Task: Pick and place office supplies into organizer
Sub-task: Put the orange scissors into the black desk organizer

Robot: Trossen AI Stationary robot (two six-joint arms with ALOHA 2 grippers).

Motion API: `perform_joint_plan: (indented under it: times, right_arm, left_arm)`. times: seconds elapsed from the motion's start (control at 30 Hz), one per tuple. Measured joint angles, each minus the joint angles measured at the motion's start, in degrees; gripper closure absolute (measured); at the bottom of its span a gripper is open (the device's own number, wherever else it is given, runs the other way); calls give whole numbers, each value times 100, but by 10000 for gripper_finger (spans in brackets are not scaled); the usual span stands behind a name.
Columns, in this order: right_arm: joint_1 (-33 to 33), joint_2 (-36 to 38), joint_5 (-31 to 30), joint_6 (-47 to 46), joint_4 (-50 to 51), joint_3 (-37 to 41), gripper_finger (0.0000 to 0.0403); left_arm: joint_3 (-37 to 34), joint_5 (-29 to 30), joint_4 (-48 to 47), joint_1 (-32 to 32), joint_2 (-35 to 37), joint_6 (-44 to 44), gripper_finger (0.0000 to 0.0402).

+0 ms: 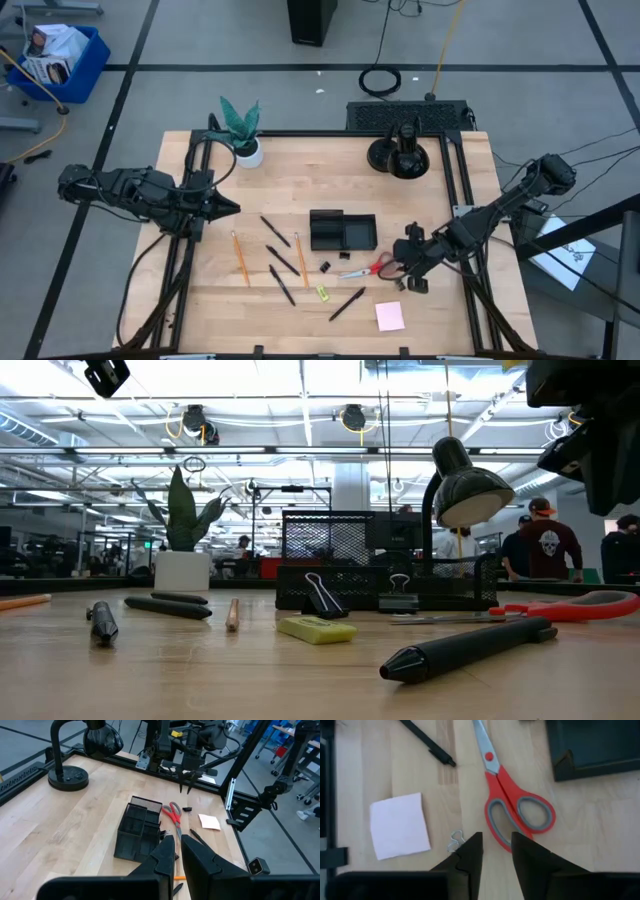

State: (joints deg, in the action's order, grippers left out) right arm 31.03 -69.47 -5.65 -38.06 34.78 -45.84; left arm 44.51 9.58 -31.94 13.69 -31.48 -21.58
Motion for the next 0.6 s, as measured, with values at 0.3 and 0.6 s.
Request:
perform_joint_plan:
  times: [0.3, 0.6]
  right_arm:
    - [-165, -161, -4, 431, -5, 0, 244]
    - [-441, -684, 142, 827, -33, 0, 243]
  left_arm:
    - [0, 0, 0, 2, 0, 9, 364]
    - [0, 0, -2, 2, 0, 11, 364]
